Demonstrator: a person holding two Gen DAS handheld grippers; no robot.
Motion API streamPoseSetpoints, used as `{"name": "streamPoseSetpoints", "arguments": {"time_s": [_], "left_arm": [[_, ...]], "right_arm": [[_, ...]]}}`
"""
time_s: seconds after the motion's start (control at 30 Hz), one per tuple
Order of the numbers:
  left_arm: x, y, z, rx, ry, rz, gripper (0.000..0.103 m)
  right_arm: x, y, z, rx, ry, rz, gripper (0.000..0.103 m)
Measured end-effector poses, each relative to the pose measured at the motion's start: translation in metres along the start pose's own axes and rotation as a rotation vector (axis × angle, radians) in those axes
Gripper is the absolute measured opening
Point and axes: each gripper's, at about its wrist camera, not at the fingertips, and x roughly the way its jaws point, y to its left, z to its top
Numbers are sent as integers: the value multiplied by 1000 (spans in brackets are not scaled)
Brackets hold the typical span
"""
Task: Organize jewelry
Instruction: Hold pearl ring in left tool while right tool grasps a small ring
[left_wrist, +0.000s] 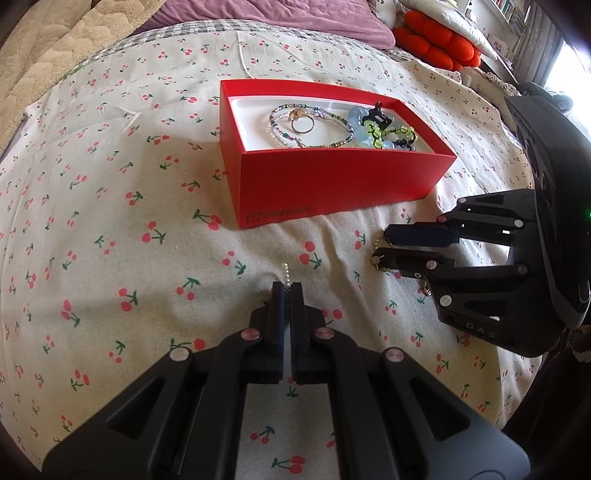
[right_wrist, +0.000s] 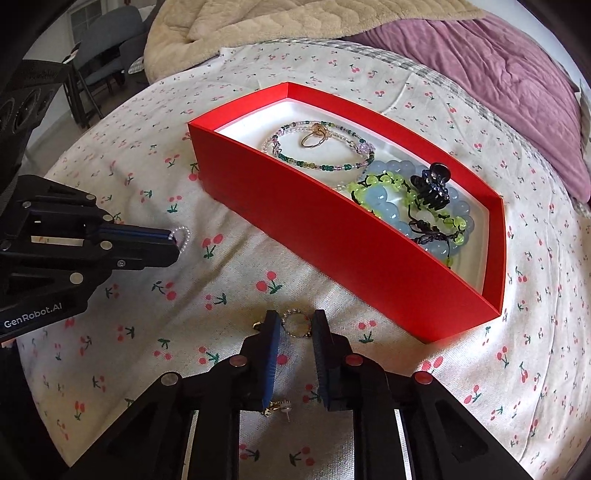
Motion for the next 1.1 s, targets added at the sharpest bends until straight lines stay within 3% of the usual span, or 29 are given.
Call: {"name": "streamPoseSetpoints", "arguments": {"time_s": [0.27, 0.77, 1.1], "left_arm": [[-1, -1, 1, 7, 0, -1, 3], [-6, 1, 0, -3, -7, 2, 3], [-5, 1, 0, -8, -2, 3, 3]], "right_arm": [[-6, 0, 2, 12, -2, -5, 9], [-26, -13, -6, 56, -37, -5, 9], [-11, -10, -8, 31, 23, -9, 15]]}}
